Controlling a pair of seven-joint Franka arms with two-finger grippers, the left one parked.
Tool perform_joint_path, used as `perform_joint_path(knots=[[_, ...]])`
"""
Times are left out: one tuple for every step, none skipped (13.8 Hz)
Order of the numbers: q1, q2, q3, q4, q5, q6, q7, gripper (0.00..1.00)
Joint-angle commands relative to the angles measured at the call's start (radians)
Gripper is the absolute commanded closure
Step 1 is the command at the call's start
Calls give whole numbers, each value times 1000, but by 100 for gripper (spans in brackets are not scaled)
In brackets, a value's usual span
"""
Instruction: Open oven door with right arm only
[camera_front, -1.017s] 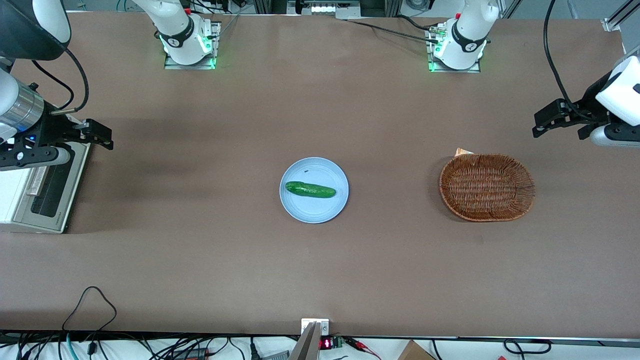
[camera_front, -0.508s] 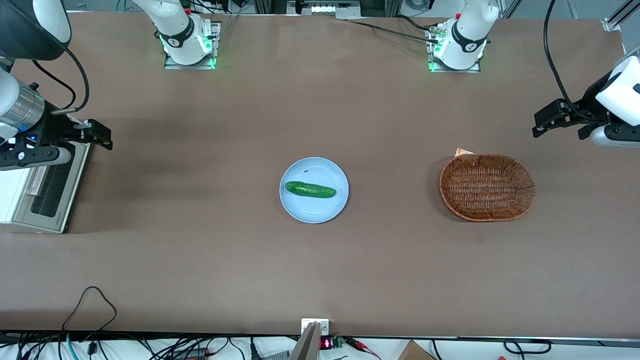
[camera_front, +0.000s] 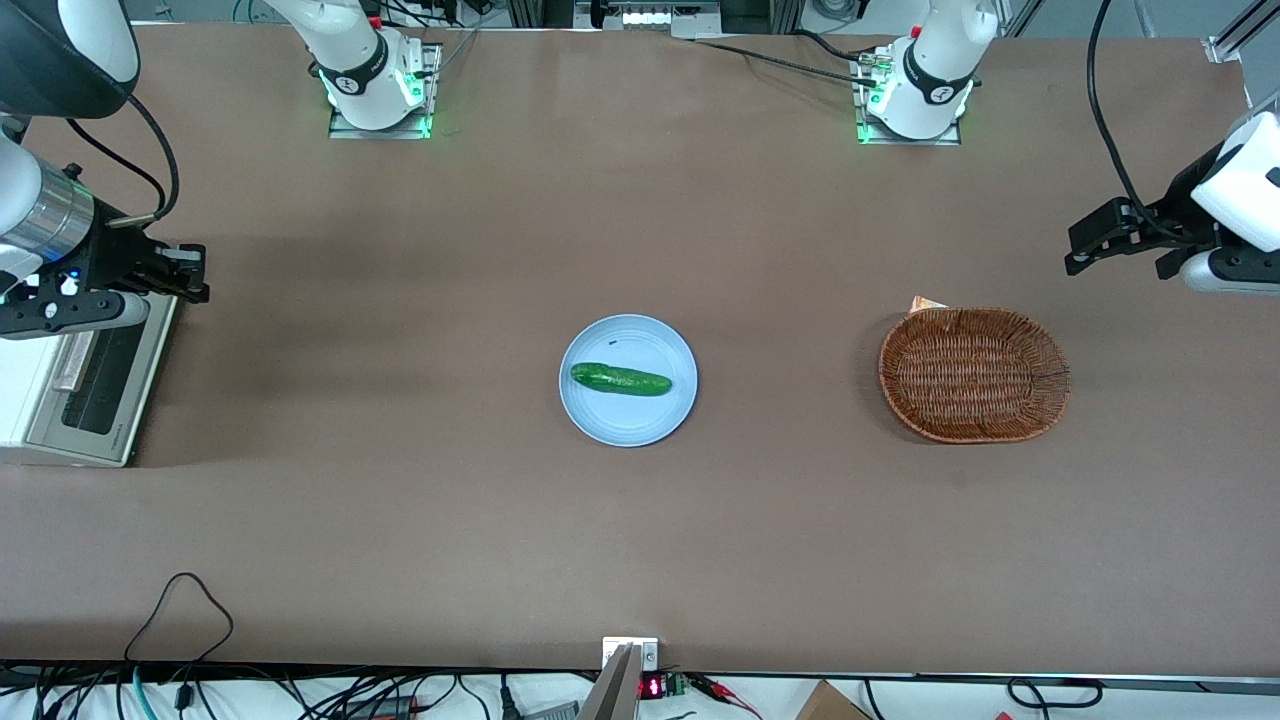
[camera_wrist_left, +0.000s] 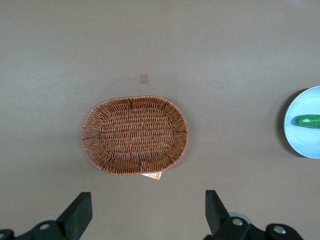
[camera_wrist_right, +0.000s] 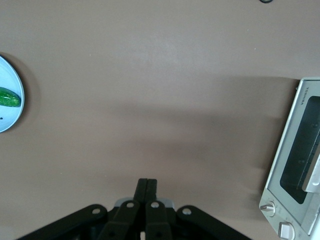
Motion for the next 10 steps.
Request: perform_joint_path(knots=[[-4, 17, -3, -2, -26, 1, 64, 100], [-7, 30, -5, -10, -91, 7, 103, 100], [-8, 38, -7, -32, -157, 22, 132, 100], [-10, 53, -8, -60, -232, 47, 154, 100], [-13, 70, -13, -86, -314, 70, 189, 100], [-23, 90, -17, -118, -396, 108, 232, 100], [-36, 107, -23, -151, -458, 160, 270, 100], [-40, 121, -52, -181, -519, 214, 298, 100], [-43, 130, -77, -210, -591, 273, 319, 100], [-44, 141, -100, -223, -630, 313, 330, 100]])
